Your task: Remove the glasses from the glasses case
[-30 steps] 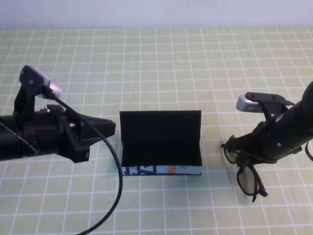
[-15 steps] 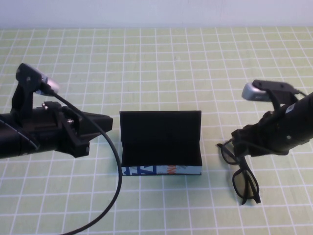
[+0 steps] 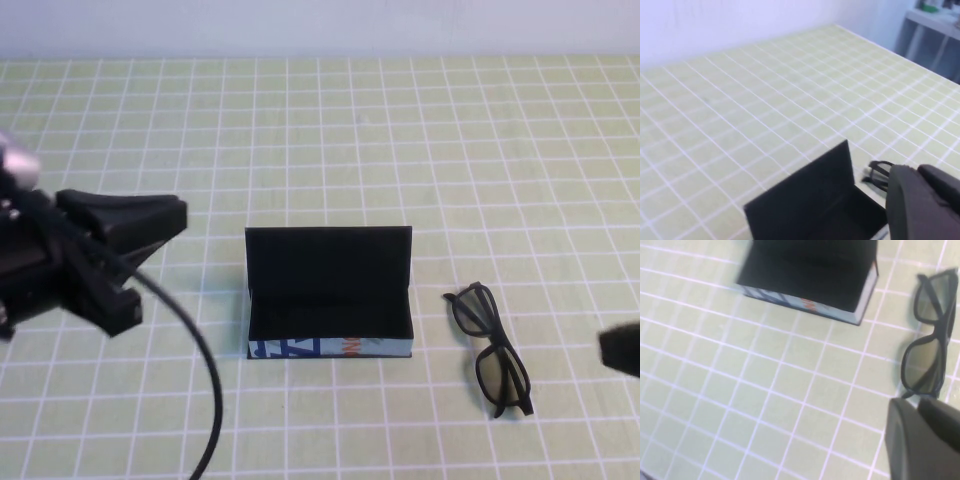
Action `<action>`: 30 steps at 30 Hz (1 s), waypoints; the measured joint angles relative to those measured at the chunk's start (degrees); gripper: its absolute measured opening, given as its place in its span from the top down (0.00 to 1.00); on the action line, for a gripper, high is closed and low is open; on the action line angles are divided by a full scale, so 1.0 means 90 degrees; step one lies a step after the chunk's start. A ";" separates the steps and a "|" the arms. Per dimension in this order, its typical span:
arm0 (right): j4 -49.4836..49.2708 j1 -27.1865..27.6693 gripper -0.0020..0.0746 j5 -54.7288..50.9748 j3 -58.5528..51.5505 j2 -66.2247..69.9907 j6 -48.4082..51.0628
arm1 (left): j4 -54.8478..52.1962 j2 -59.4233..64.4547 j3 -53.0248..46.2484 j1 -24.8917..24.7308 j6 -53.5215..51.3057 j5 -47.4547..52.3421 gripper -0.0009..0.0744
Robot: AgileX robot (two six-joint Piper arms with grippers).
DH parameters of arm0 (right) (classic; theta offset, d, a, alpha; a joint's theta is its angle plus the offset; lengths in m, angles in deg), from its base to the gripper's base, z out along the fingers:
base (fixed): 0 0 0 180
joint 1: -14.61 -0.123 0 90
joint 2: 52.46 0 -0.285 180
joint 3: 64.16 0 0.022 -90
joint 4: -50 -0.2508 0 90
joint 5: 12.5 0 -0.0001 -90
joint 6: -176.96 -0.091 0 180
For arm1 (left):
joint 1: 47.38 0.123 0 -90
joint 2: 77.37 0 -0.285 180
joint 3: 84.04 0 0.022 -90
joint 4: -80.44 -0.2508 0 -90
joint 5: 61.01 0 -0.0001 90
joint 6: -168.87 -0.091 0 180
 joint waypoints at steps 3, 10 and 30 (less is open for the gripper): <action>0.0023 0.0000 0.98 -0.0111 -0.0464 -0.1284 0.0000 | -0.0014 -0.0754 -0.0347 0.0000 0.0028 -0.0408 0.99; 0.0039 0.0000 0.99 -0.0016 -0.1163 -0.3535 -0.0005 | 0.0564 -0.2398 -0.1683 0.0000 -0.0018 -0.1340 0.99; -0.0069 0.0000 0.99 0.5833 -0.4518 -0.4245 -0.0005 | 0.1375 -0.5014 -0.4420 0.0000 -0.0138 -0.3958 0.99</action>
